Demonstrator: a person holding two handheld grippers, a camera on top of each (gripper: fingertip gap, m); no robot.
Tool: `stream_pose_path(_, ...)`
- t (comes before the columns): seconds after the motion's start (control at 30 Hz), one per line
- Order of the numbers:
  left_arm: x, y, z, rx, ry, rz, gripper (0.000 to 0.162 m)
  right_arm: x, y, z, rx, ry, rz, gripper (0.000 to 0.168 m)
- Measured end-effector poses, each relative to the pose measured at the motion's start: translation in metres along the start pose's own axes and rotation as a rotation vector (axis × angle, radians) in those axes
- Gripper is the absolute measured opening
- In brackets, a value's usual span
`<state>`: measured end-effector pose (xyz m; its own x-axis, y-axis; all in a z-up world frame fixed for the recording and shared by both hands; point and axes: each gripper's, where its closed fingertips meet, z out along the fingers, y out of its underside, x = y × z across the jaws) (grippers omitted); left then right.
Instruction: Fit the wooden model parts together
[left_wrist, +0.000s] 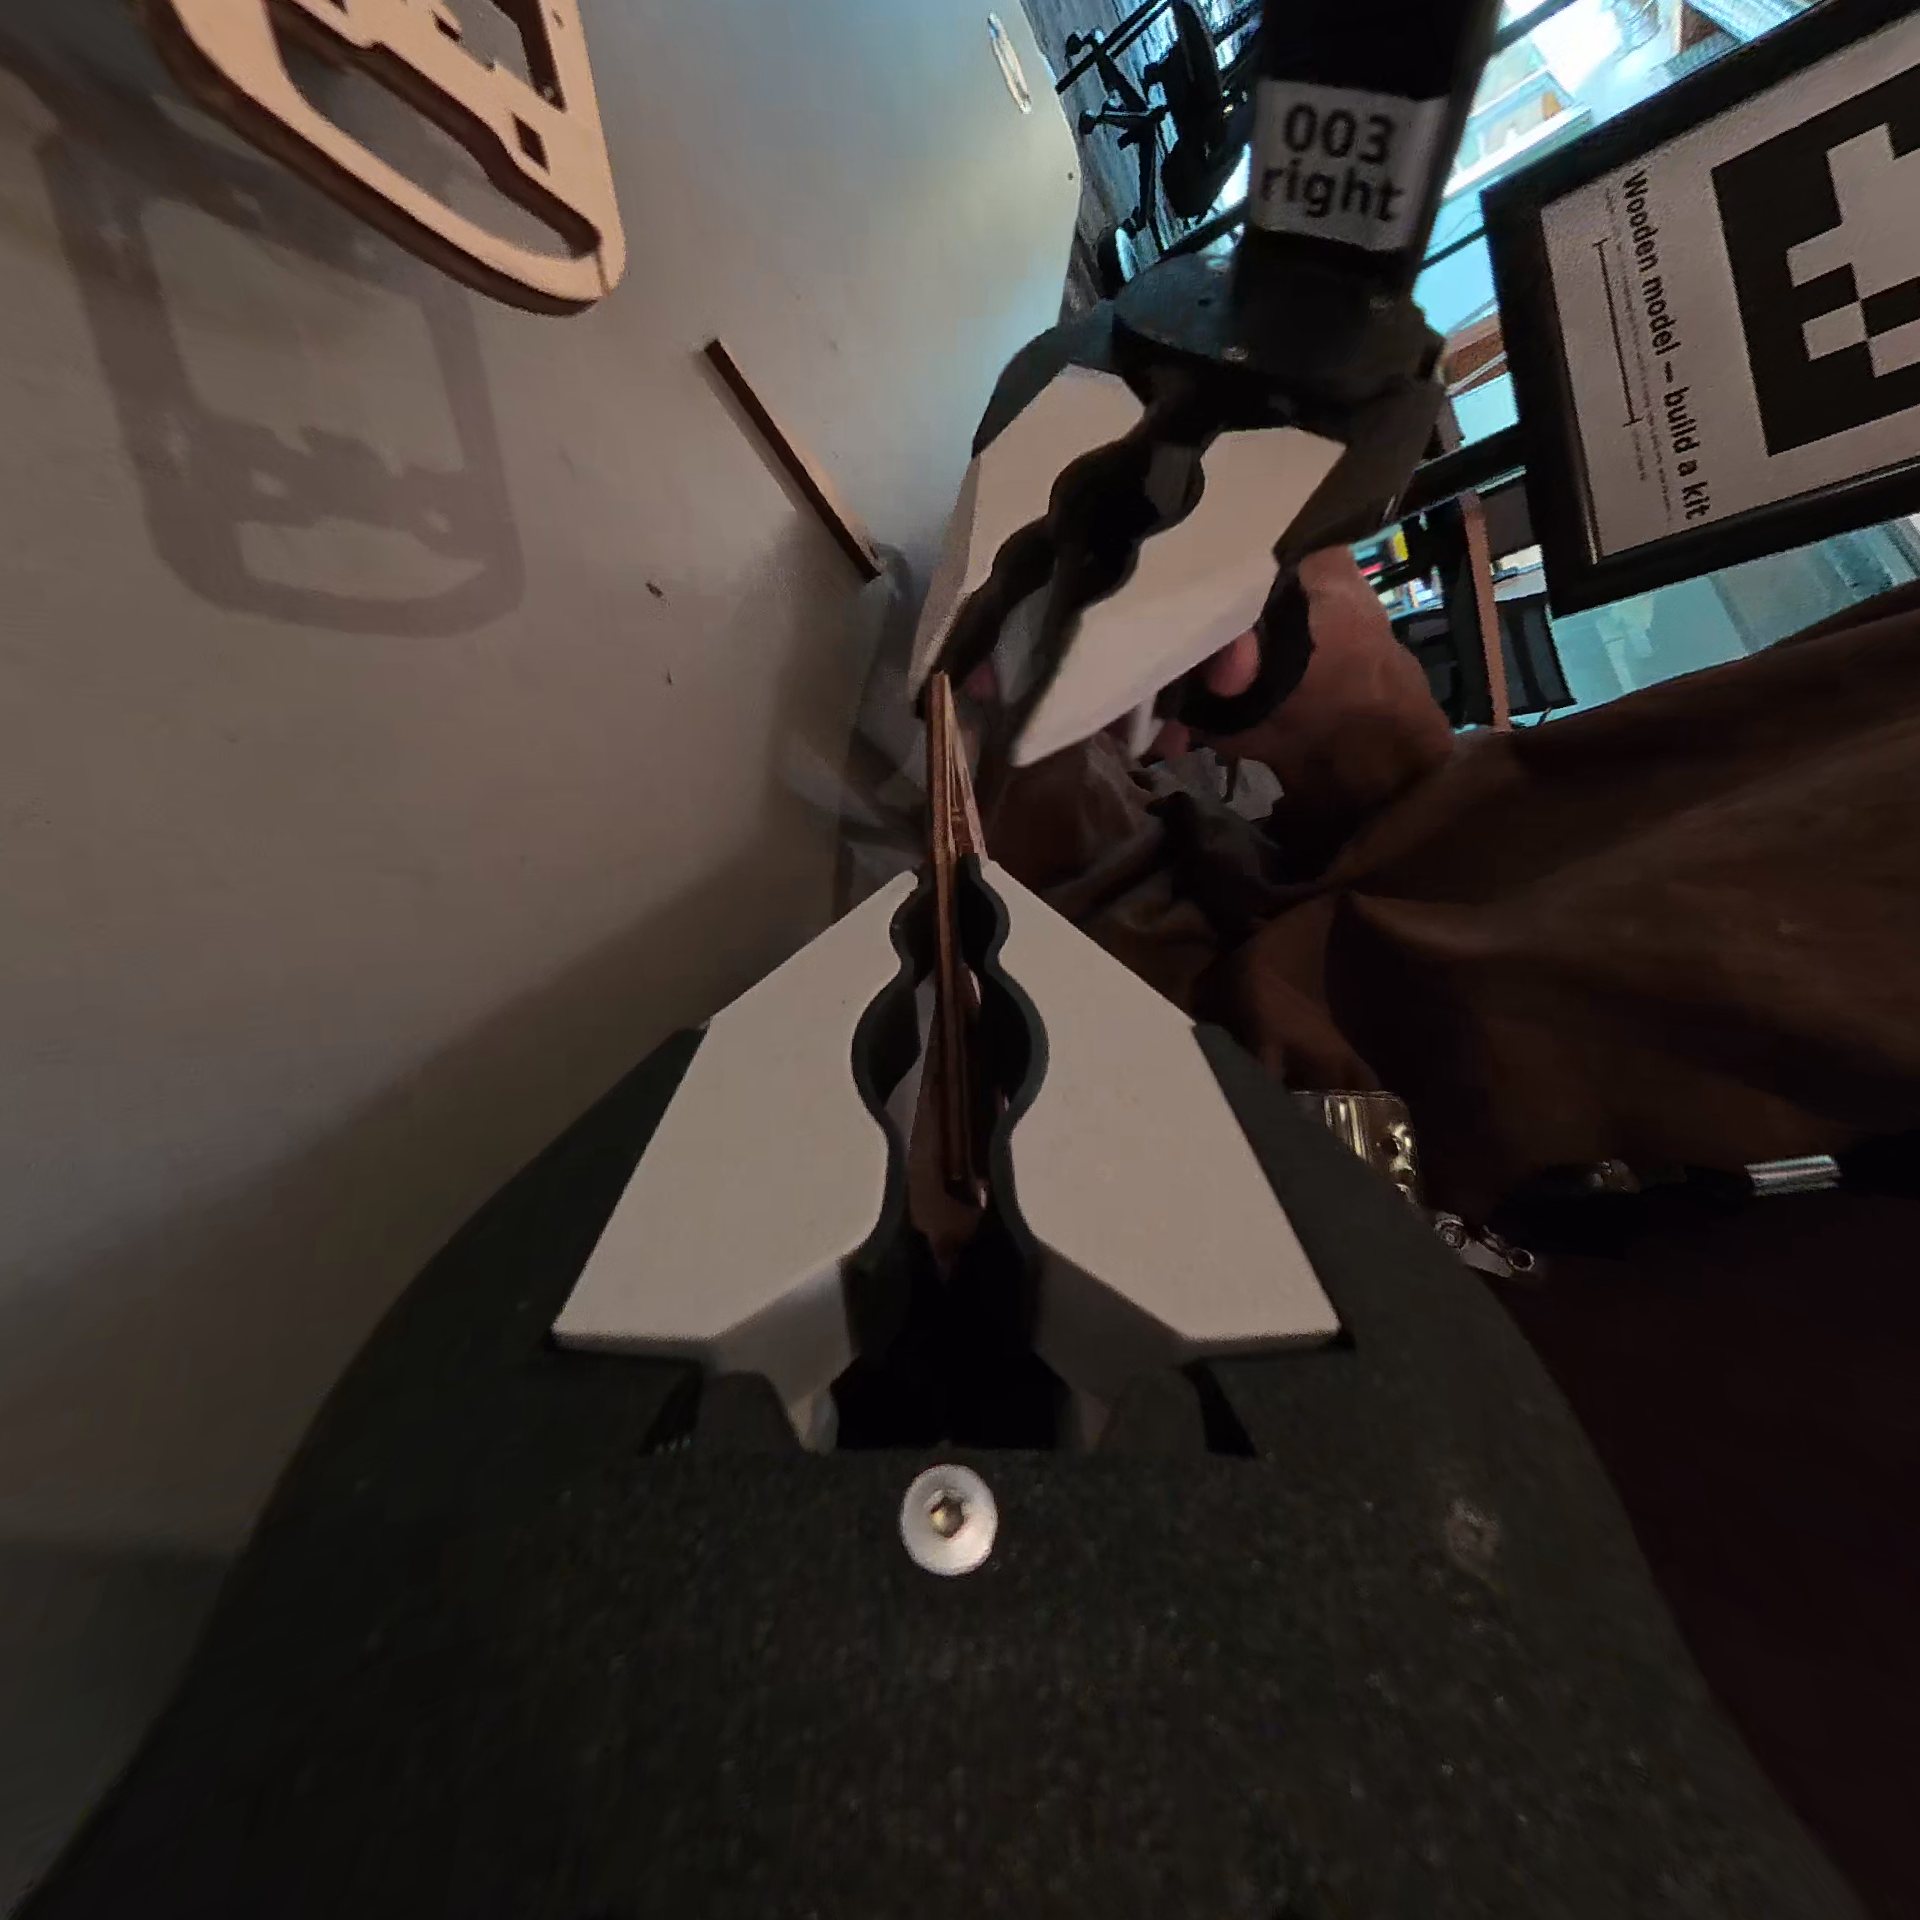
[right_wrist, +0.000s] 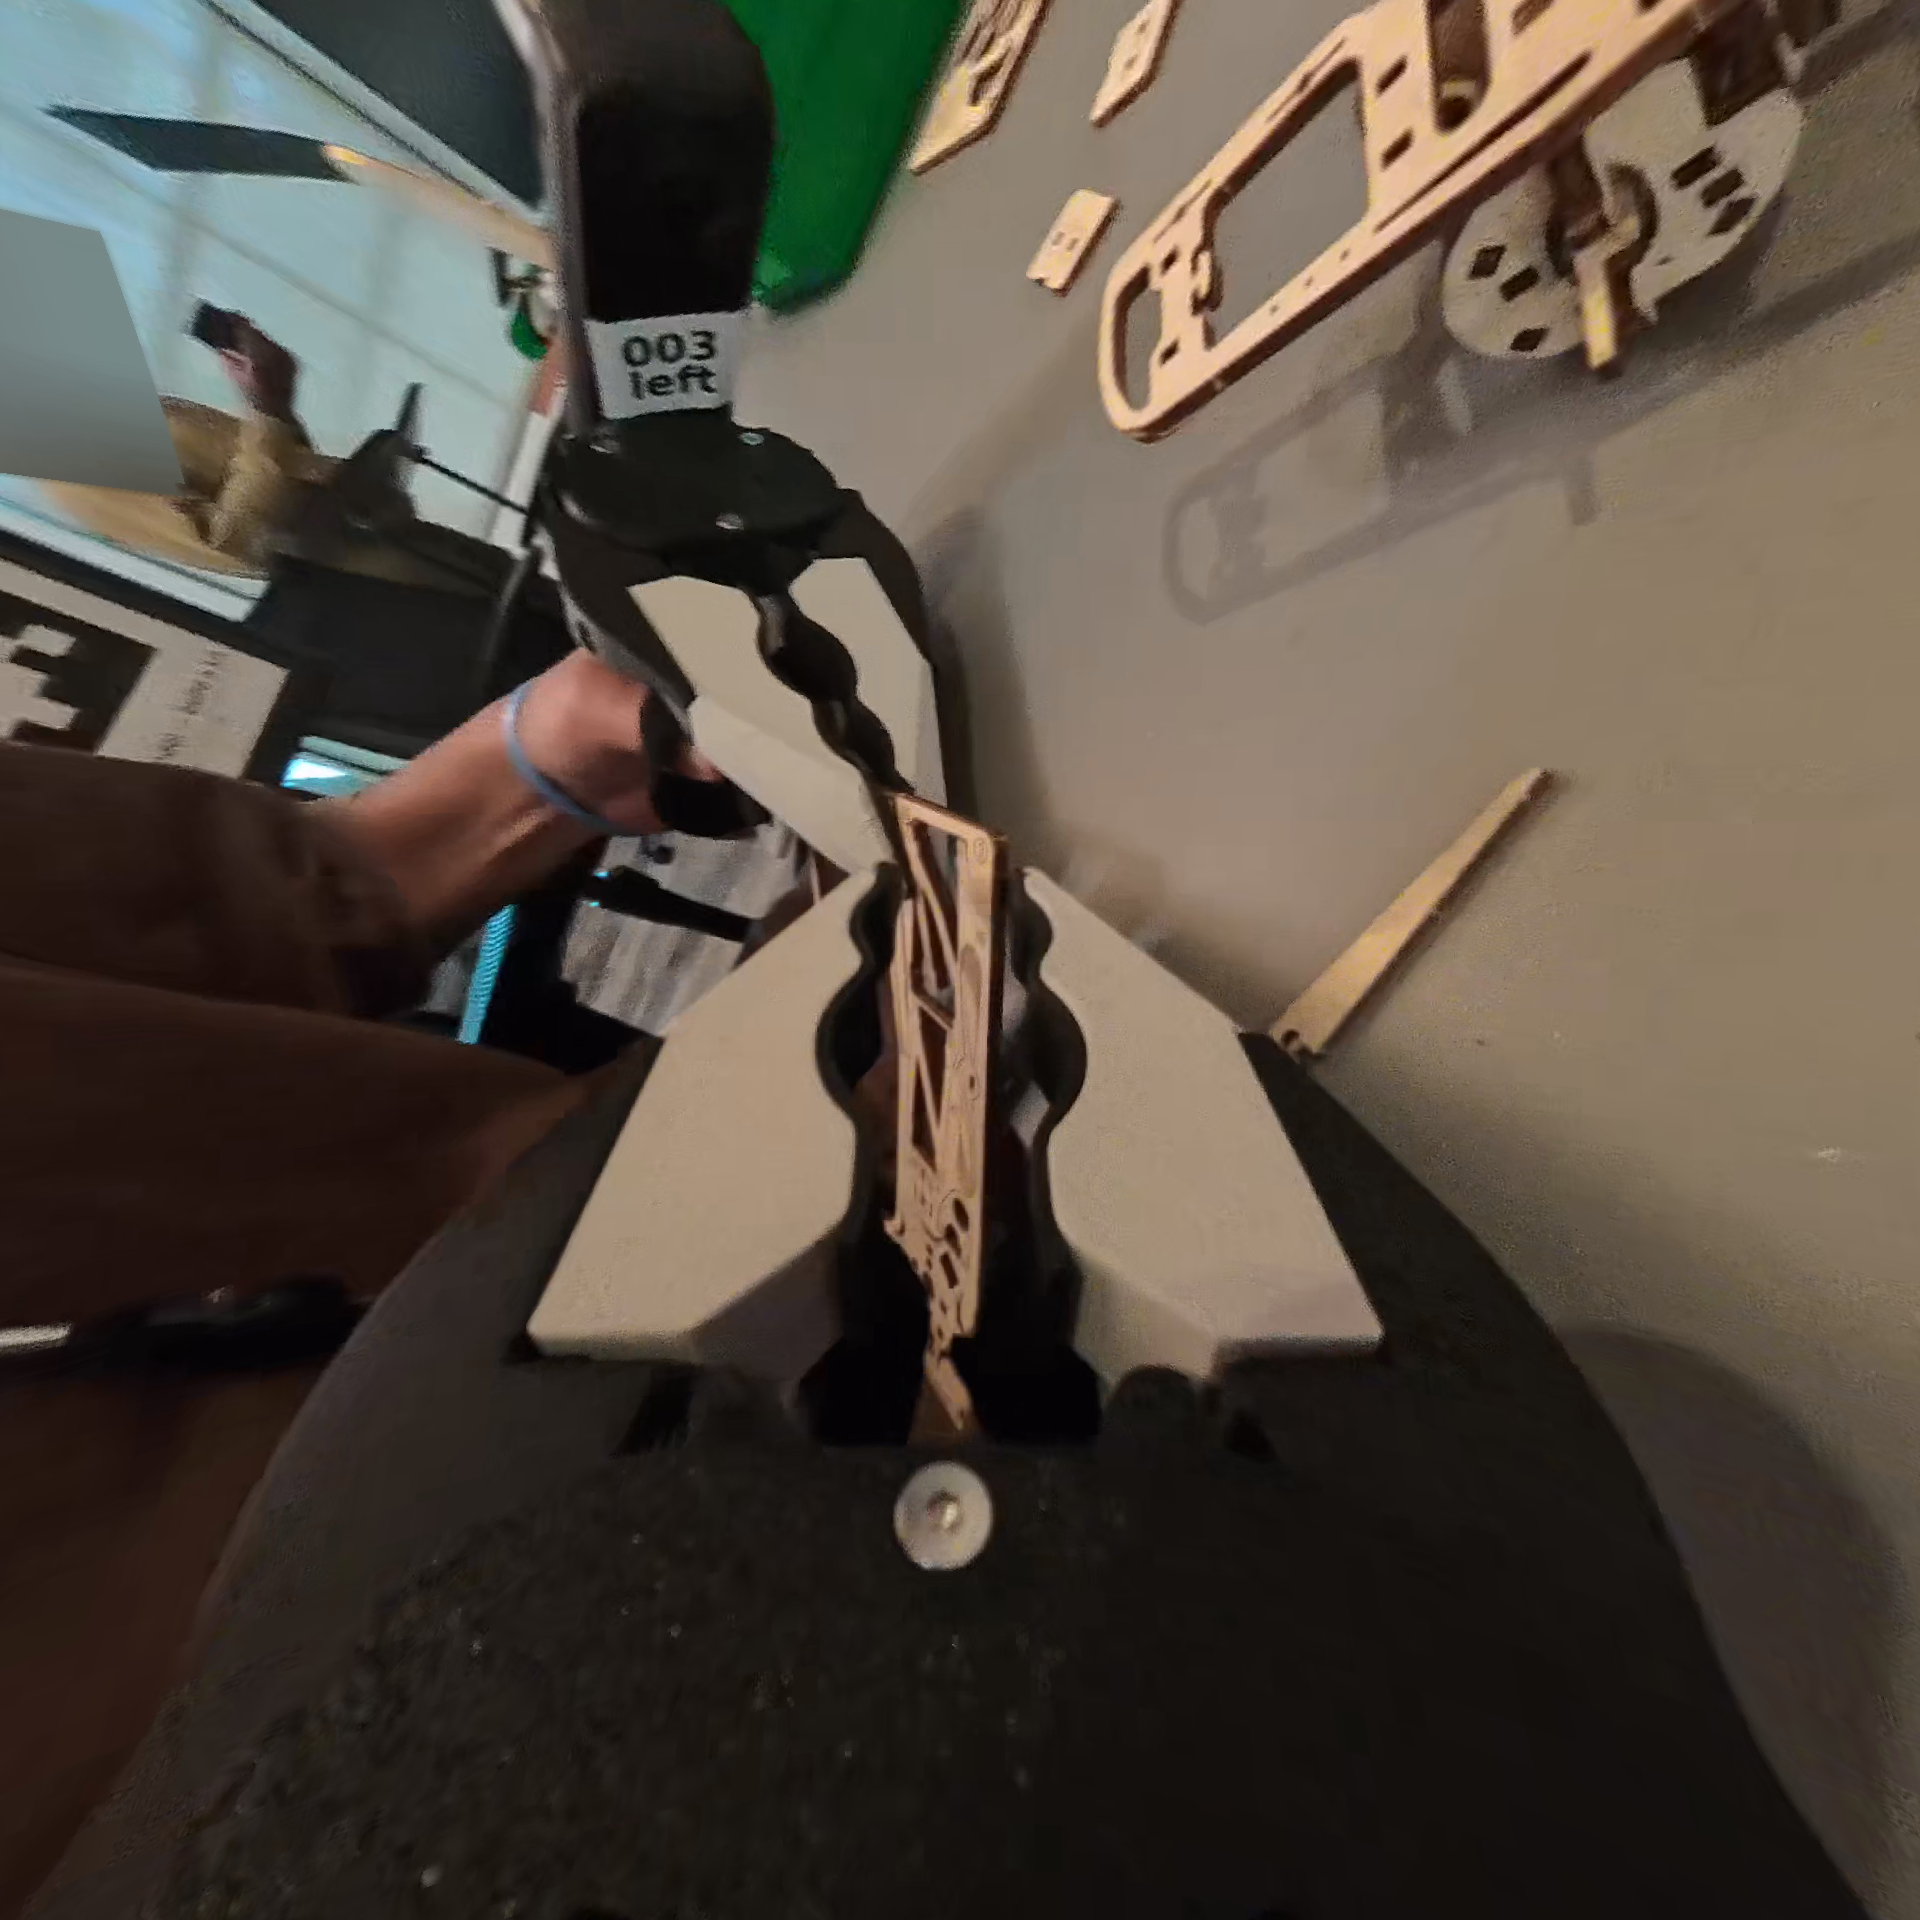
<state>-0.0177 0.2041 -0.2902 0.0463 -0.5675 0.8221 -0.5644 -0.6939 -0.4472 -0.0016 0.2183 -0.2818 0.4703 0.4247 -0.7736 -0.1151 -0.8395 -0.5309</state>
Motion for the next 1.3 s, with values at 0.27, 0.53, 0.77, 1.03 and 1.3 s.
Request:
stream_pose_path(0.27, 0.006, 0.001, -0.001, 0.004, 0.032, 0.016, 0.001, -0.003, 0.005, 0.016, -0.028, 0.052, -0.076, 0.018)
stream_pose_path(0.53, 0.002, 0.003, -0.001, -0.007, -0.026, 0.059, 0.002, 0.003, 0.008, 0.019, -0.056, 0.116, -0.097, 0.014)
stream_pose_path(0.77, 0.005, 0.002, 0.001, -0.002, -0.003, 0.050, 0.002, 0.008, 0.008, 0.015, -0.066, 0.157, -0.121, 0.010)
stream_pose_path(1.03, 0.008, -0.002, -0.002, 0.019, 0.042, 0.014, 0.001, -0.003, -0.002, -0.010, -0.062, 0.112, -0.247, 0.026)
stream_pose_path(1.3, 0.049, -0.045, -0.091, 0.273, 0.246, -0.027, 0.000, -0.021, -0.041, -0.059, 0.139, 0.102, -0.304, 0.031)
